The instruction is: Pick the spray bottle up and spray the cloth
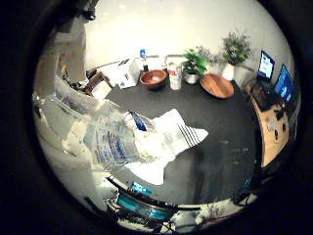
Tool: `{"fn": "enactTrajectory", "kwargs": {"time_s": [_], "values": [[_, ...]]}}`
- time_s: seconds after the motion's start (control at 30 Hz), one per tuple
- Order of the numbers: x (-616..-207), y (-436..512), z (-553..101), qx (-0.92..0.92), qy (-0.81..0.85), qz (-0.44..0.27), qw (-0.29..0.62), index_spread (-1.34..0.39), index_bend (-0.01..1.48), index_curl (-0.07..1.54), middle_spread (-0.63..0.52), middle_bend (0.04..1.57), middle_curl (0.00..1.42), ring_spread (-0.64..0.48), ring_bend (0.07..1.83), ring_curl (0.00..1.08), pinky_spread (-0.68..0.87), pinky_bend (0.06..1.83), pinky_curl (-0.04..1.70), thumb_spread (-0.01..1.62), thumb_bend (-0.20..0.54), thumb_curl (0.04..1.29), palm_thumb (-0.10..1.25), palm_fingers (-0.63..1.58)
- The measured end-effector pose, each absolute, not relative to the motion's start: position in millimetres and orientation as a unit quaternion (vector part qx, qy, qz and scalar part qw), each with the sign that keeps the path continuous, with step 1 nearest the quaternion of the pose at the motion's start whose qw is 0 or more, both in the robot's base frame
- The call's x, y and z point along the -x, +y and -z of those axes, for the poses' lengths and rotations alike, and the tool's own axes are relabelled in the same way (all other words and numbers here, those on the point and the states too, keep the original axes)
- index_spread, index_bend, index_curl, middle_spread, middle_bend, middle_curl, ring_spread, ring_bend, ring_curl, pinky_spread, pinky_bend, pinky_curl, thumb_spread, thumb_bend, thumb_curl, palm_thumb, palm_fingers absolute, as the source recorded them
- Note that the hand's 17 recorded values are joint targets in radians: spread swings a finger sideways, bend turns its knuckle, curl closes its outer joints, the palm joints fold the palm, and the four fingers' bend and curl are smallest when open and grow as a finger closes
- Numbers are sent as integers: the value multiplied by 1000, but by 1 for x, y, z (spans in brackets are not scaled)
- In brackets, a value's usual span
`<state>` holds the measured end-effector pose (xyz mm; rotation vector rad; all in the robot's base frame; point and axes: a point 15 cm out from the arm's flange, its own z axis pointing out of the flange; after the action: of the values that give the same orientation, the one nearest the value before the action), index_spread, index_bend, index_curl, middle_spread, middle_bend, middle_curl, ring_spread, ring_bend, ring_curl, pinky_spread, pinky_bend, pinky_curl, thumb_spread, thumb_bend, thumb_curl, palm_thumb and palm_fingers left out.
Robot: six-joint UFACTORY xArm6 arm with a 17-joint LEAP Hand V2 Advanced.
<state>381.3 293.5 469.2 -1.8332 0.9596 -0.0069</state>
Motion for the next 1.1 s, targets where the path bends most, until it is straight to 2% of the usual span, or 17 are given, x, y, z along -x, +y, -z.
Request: {"fn": "enactTrajectory", "kwargs": {"time_s": [0.2, 0.33, 0.6, 0.8, 1.1], "values": [[-367, 338, -461, 759, 352, -45, 546, -291, 1104, 963, -280, 1196, 1204, -217, 1470, 756, -307, 1353, 701, 751, -12, 1241, 928, 1138], [-372, 363, -464, 753, 340, -72, 558, -290, 1104, 960, -284, 1197, 1201, -218, 1469, 756, -305, 1358, 697, 759, -10, 1244, 931, 1139], [-364, 407, -475, 730, 293, -165, 596, -289, 1109, 957, -286, 1196, 1193, -221, 1457, 756, -303, 1365, 691, 760, -14, 1241, 931, 1136], [-390, 412, -463, 704, 283, -215, 615, -288, 1112, 955, -286, 1198, 1191, -221, 1457, 759, -306, 1363, 690, 747, -12, 1240, 937, 1134], [-460, 408, -398, 682, 315, -251, 611, -287, 1115, 953, -269, 1200, 1192, -223, 1453, 762, -307, 1364, 692, 716, -14, 1232, 937, 1132]]}}
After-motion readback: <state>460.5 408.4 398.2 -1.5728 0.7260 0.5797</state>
